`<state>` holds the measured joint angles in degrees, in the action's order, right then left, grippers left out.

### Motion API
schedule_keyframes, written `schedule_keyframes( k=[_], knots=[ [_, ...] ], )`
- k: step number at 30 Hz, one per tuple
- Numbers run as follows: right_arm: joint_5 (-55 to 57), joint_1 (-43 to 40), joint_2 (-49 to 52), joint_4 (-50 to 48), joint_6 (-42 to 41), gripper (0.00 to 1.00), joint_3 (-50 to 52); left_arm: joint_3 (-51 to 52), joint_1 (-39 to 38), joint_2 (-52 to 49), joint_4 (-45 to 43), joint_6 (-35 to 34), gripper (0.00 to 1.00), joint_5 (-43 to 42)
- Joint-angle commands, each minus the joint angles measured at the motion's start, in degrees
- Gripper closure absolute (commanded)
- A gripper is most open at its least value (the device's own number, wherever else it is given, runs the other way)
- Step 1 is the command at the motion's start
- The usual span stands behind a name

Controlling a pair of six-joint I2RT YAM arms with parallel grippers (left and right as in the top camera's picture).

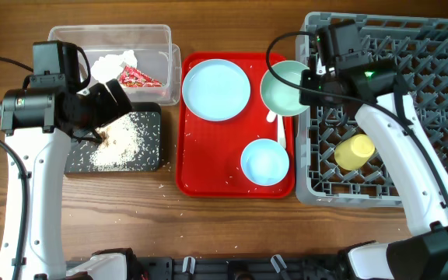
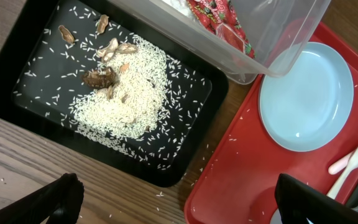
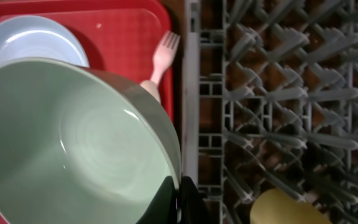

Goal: Sort waste into correct bins and load items into the dishwasher rack
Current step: 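Place the green bowl into the dish rack with the right gripper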

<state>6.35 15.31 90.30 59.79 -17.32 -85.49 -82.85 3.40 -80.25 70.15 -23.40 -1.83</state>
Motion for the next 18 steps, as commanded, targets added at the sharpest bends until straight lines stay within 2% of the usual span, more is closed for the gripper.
schedule_keyframes(
  k=[1,6,12,15,18],
  knots=[
    [7.1,-1.8,-0.7,3.1,-3.9,0.96,-1.1,-0.2,0.3,0.2,0.0,0.7,0.0,-0.7],
    [22.6,-4.2,-0.7,5.0,-10.4,0.96,-1.1,-0.2,0.3,0.2,0.0,0.7,0.0,-0.7],
    [45.0,-4.2,2.0,-6.0,-12.6,0.96,-1.1,-0.2,0.3,0.2,0.0,0.7,0.0,-0.7],
    [54.2,-4.1,5.6,-14.6,-5.8,0.96,-1.1,-0.2,0.3,0.2,0.0,0.7,0.0,-0.7],
    [60.1,-4.0,11.9,-29.1,6.8,0.95,-1.1,-0.2,0.3,0.2,0.0,0.7,0.0,-0.7]
  ],
)
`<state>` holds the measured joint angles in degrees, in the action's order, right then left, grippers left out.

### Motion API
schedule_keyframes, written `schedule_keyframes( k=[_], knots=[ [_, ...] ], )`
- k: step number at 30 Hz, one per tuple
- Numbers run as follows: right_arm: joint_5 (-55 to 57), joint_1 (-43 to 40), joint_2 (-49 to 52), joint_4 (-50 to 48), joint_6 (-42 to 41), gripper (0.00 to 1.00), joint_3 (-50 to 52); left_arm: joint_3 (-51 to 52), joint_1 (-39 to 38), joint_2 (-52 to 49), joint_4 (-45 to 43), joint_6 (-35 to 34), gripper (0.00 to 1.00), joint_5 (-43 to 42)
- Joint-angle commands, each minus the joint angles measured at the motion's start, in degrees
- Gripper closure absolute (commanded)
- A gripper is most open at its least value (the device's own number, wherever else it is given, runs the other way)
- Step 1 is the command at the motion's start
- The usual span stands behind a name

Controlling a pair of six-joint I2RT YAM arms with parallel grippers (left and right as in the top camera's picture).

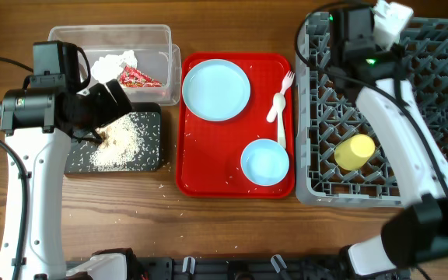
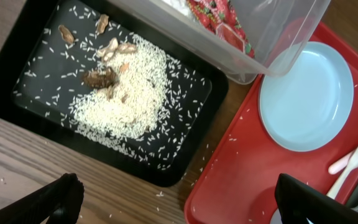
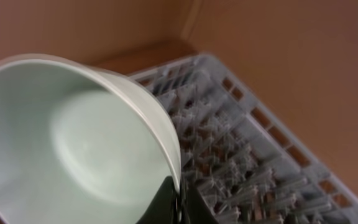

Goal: Sort waste into correct bins and load items into the dishwasher rack
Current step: 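Place the green bowl into the dish rack with the right gripper, then reach the right gripper down to the light-blue bowl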

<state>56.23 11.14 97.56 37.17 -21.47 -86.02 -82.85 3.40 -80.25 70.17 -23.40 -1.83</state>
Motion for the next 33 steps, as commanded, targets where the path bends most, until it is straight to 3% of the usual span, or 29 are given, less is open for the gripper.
schedule_keyframes(
  k=[1,7,10,22,29,30,31,33],
  knots=[
    [11.2,0.3,6.4,-10.2,14.7,0.96,-0.5,-0.2,0.3,0.2,0.0,0.7,0.0,-0.7],
    [16.2,2.6,16.3,-31.3,37.7,0.96,-0.5,-0.2,0.3,0.2,0.0,0.7,0.0,-0.7],
    [16.2,4.1,19.6,-35.8,44.3,0.96,-0.5,-0.2,0.3,0.2,0.0,0.7,0.0,-0.7],
    [22.4,6.5,22.3,-34.7,47.1,0.96,1.0,-0.2,0.3,0.2,0.0,0.7,0.0,-0.7],
    [15.2,12.7,22.3,-28.8,46.9,0.96,1.0,-0.2,0.3,0.2,0.0,0.7,0.0,-0.7],
    [15.2,13.0,22.3,-28.6,46.8,0.86,1.0,-0.2,0.3,0.2,0.0,0.7,0.0,-0.7],
    [15.2,13.2,22.3,-28.6,46.8,0.66,1.0,-0.2,0.3,0.2,0.0,0.7,0.0,-0.7],
    [15.3,13.3,22.2,-28.6,46.9,0.53,1.0,-0.2,0.3,0.2,0.0,0.7,0.0,-0.7]
  ],
)
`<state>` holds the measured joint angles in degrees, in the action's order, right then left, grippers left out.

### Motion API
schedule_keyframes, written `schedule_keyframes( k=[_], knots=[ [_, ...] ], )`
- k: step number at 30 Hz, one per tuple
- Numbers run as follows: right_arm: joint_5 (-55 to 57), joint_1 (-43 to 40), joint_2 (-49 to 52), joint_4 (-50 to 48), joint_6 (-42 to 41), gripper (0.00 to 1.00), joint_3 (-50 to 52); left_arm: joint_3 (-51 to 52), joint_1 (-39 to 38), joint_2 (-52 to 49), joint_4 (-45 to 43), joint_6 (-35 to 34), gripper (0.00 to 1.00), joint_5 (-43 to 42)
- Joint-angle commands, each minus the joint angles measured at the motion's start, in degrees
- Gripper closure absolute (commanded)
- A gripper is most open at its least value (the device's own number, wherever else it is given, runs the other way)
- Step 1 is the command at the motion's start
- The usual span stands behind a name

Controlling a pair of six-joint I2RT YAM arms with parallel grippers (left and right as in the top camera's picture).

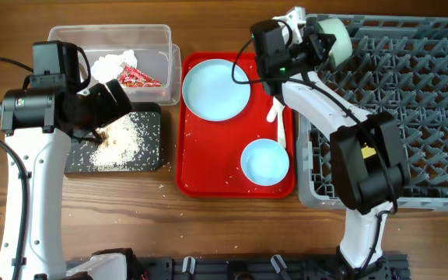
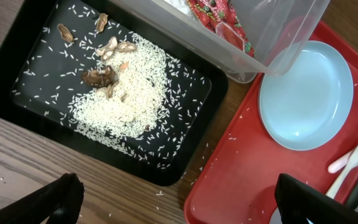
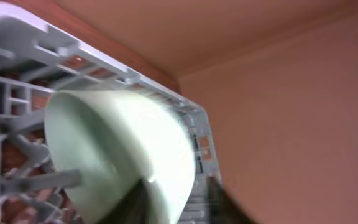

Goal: Sort waste into correct bins and load items into the dishwasher rack
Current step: 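Reach the right gripper down to the light-blue bowl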

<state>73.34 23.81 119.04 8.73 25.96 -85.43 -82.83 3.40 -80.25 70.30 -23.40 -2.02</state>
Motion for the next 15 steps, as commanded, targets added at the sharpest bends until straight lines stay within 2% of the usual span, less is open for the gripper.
schedule_keyframes(
  k=[1,6,9,11,13,15],
  knots=[
    [-1.9,0.6,0.7,-0.2,-0.5,0.49,0.4,-0.3,0.3,0.2,-0.2,0.7,0.0,-0.5],
    [-2.2,0.6,-2.1,-1.2,-0.7,0.44,0.3,-0.3,0.3,0.2,-0.2,0.7,0.0,-0.5],
    [-5.7,0.6,-7.6,-2.1,-0.8,0.43,0.3,-0.3,0.3,0.2,-0.2,0.7,0.0,-0.5],
    [-9.2,0.7,-11.9,-0.5,-4.2,0.43,0.3,-0.3,0.3,0.2,-0.2,0.7,0.0,-0.5],
    [-19.0,1.3,-17.5,8.6,-12.0,0.42,0.3,-0.3,0.3,0.2,-0.2,0.7,0.0,-0.5],
    [-38.1,1.4,-23.6,22.7,-23.3,0.4,0.3,-0.3,0.3,0.2,-0.2,0.7,0.0,-0.5]
  ],
)
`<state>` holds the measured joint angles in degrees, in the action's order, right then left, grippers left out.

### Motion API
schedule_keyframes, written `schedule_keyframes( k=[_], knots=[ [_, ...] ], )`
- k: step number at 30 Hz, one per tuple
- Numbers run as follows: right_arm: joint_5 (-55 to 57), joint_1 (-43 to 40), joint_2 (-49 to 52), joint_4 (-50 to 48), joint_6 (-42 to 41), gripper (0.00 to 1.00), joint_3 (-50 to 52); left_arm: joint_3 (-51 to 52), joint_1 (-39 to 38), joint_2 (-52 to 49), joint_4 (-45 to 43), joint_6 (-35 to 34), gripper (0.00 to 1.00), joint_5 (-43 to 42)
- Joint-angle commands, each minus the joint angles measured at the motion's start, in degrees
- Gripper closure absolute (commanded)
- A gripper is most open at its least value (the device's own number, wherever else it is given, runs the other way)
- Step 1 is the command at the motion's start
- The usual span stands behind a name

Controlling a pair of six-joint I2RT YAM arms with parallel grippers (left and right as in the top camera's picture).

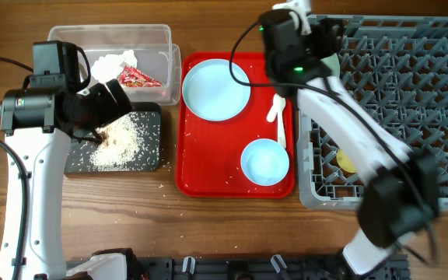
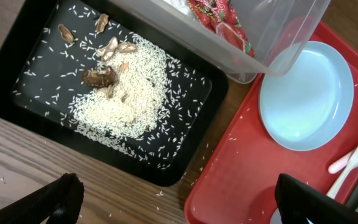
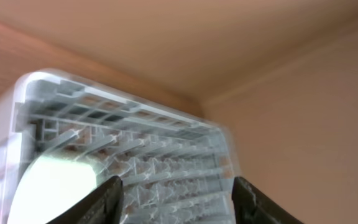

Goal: Sort waste into correct bins and load items into the dishwasher rack
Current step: 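Reach the right gripper down to the light-blue bowl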

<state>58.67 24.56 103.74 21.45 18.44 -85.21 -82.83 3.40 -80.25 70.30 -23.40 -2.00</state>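
Observation:
The pale green bowl (image 3: 53, 190) rests on its side in the far left corner of the grey dishwasher rack (image 1: 308, 193), and a sliver of this bowl (image 1: 330, 57) shows beside my right arm. My right gripper (image 1: 317, 33) hangs open just off it, fingers spread wide (image 3: 176, 185) with nothing between them. A yellow cup (image 1: 344, 162) lies in the rack, half hidden by the arm. On the red tray (image 1: 208, 167) sit a blue plate (image 1: 217, 89), a blue bowl (image 1: 264, 162) and a pink fork (image 1: 274, 109). My left gripper (image 1: 107, 99) is open (image 2: 179, 200) above the black tray.
A black tray (image 1: 150, 159) holds spilled rice (image 2: 120, 102) and brown food scraps (image 2: 99, 77). Behind it a clear bin (image 1: 162, 47) contains a red wrapper (image 1: 137, 76) and white tissue. Loose rice grains dot the wooden table and the red tray.
My right gripper was shut on the tilted green bowl at the rack's far left corner. It has let go and stands open beside the bowl. The left arm has not moved.
My right gripper held the green bowl over the red tray's right edge, above the fork. Then it had it raised over the rack's far side, then tilted at the far left corner. Now the bowl stays in the rack, released. The left arm stayed put throughout.

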Motion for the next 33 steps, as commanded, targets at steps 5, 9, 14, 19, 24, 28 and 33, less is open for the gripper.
schedule_keyframes(
  k=[5,9,14,19,24,28,33],
  knots=[
    [-57.5,0.8,-13.1,24.3,-26.3,0.34,0.1,-0.3,0.3,0.2,-0.2,0.7,0.0,-0.5],
    [-63.8,1.7,-12.3,26.1,-29.3,0.34,0.5,-0.3,0.3,0.2,-0.2,0.7,0.0,-0.5],
    [-67.9,2.2,-8.9,26.4,-34.6,0.27,0.5,-0.3,0.3,0.2,-0.2,0.7,0.0,-0.5],
    [-70.2,2.3,-1.9,26.8,-41.2,0.32,0.5,-0.3,0.3,0.2,-0.2,0.7,0.0,-0.5],
    [-70.1,2.3,0.5,34.9,-40.9,0.47,0.5,-0.3,0.3,0.2,-0.2,0.7,0.0,-0.5],
    [-68.5,3.7,-0.5,47.1,-39.3,0.46,0.5,-0.3,0.3,0.2,-0.2,0.7,0.0,-0.5],
    [-67.1,8.5,-3.2,51.9,-39.7,0.46,0.5,-0.3,0.3,0.2,-0.2,0.7,0.0,-0.5]
  ],
)
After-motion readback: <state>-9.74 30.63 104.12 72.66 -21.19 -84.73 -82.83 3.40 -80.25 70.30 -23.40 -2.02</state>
